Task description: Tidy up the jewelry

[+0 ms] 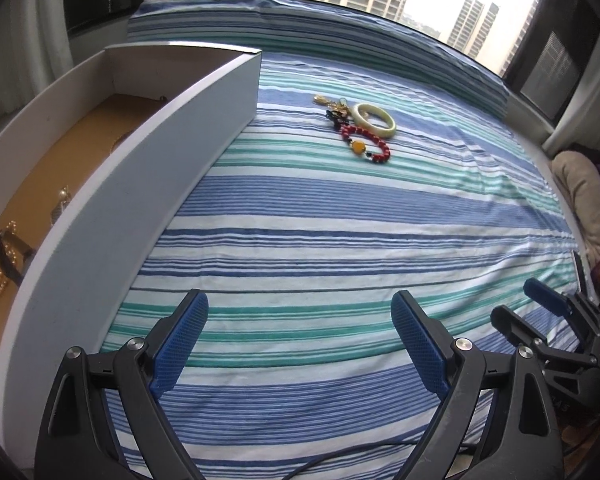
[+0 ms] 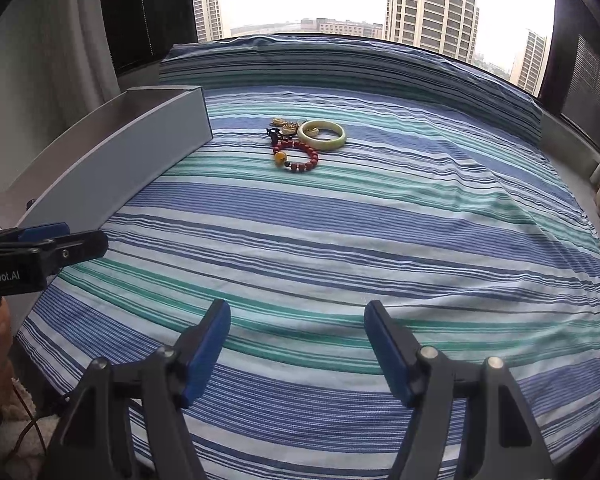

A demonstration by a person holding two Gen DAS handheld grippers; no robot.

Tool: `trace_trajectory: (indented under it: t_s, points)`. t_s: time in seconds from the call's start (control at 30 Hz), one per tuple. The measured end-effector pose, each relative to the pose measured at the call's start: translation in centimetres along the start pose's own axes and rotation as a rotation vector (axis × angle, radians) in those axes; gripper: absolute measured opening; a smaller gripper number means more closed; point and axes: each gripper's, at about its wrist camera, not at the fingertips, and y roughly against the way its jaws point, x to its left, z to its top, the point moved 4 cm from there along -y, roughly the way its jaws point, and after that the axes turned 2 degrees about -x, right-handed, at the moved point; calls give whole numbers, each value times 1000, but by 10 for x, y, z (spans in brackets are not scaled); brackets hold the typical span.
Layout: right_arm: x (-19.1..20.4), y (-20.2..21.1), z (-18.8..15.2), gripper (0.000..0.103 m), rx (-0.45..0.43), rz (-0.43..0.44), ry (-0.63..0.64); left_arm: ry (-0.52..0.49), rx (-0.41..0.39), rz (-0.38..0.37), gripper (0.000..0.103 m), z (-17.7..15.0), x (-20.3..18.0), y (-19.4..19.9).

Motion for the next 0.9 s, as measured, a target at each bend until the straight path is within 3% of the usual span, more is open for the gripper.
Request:
trace_trajectory:
  t_s: [0.2,0.37,0.63,0.67,0.73,0.9]
  points:
    - [-10,-1,-4,71,5,5,-26,3,-7,-49,93,36,-11,-20]
    - [-20,0,-7,71,8,9,-55,34,-13,-112,92,86,-16,-57]
    - [-37,6,-18,71,17,3,-94,125,50,-109,67,171,-17,-153]
    - [-39,8,-20,71,16,0,-98,129,68,-106,65,176,-18,-165]
    - [-43,11,-23,71,14,-5,-107,154,93,-102,50,182,-19,-185]
    - [-57,10,-35,71,42,-20,-130,149,119,-127,44,183,-32,-209]
